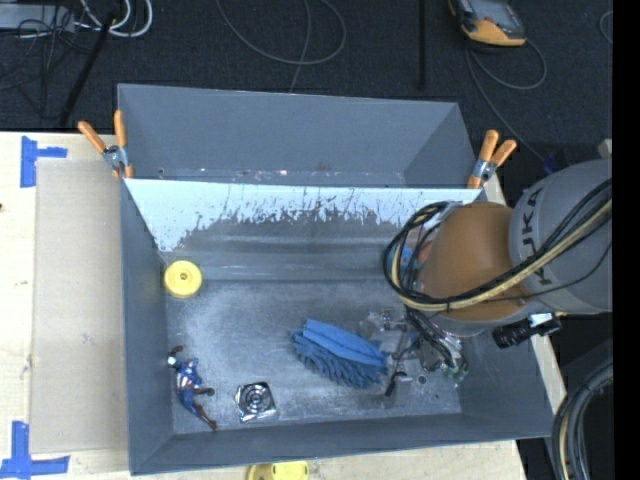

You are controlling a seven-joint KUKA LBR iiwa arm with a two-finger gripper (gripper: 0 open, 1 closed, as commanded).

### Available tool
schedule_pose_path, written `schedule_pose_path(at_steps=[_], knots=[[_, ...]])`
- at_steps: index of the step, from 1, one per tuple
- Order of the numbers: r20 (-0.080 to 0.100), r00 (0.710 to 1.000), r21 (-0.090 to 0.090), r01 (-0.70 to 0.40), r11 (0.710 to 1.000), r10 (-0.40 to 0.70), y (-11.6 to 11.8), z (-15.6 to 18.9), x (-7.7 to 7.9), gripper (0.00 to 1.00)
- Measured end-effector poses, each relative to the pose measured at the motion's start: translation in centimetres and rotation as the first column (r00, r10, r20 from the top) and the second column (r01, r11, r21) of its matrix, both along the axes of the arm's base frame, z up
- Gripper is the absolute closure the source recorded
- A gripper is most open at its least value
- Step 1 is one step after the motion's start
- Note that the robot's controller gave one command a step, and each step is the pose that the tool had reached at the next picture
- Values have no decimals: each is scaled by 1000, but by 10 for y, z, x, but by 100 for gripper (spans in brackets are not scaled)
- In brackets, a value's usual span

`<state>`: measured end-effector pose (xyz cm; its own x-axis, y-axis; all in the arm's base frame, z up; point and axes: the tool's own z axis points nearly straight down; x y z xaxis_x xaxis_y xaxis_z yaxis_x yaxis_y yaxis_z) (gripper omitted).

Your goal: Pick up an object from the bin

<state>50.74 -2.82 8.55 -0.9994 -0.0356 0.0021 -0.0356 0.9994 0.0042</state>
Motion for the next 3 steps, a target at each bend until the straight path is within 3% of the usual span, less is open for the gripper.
schedule_pose_path(at_steps=[1,2,3], knots=[[0,998,-4,56,998,-56,33,-16,3,100],[0,998,-4,55,998,-55,34,-16,3,100],[-1,1000,-4,23,1000,-23,38,187,8,100]])
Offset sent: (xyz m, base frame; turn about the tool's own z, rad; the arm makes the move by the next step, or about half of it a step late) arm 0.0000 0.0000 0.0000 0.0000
